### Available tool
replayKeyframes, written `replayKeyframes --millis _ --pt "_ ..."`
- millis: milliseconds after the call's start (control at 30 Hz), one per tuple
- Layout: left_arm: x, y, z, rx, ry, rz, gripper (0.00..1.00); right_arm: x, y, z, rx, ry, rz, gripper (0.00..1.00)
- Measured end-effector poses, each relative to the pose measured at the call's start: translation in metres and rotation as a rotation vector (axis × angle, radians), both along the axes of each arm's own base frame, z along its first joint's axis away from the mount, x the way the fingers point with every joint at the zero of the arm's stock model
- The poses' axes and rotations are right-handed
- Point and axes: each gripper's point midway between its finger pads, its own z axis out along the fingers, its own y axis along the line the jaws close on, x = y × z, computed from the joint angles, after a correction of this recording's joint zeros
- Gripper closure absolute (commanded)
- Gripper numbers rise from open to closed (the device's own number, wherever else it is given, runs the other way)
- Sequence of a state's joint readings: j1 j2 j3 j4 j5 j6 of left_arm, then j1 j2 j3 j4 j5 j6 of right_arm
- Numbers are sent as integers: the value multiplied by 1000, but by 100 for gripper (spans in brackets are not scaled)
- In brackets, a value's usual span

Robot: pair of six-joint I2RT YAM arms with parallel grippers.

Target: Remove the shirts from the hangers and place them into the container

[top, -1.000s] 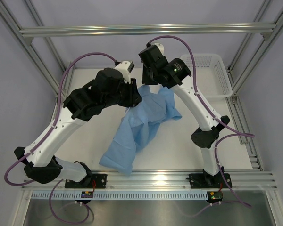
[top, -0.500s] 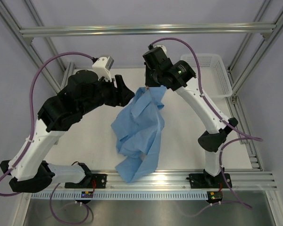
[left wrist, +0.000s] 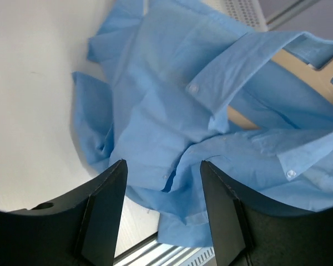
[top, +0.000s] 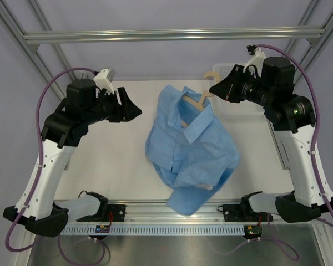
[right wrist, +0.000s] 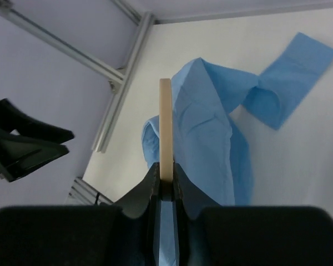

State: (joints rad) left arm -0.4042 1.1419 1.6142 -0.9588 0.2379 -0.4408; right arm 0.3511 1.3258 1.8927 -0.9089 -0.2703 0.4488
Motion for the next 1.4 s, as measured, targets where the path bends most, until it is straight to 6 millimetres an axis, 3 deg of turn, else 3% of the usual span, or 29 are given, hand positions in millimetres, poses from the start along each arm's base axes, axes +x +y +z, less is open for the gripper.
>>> replayKeyframes --millis 100,267,567,700,867,1000,1167,1400 --pt "1 -16 8 -55 -13 -79 39 -12 6 8 74 -8 104 100" --pt "4 -38 24 -129 -40 -197 41 -10 16 7 140 39 233 100" --pt "10 -47 50 -129 -137 -279 41 -20 18 11 182 90 315 100" --pt "6 -54 45 -134 -173 -359 42 -28 8 23 218 95 304 100" --pt "-5 -62 11 -143 -157 -470 43 -43 -16 37 281 90 263 100" --pt "-8 -59 -8 -137 -150 -521 42 -66 -19 34 318 100 280 100" --pt "-1 -45 -2 -112 -229 -558 43 -92 -15 19 346 142 337 100" --pt "39 -9 19 -267 -297 -565 47 -102 -12 19 361 157 372 100"
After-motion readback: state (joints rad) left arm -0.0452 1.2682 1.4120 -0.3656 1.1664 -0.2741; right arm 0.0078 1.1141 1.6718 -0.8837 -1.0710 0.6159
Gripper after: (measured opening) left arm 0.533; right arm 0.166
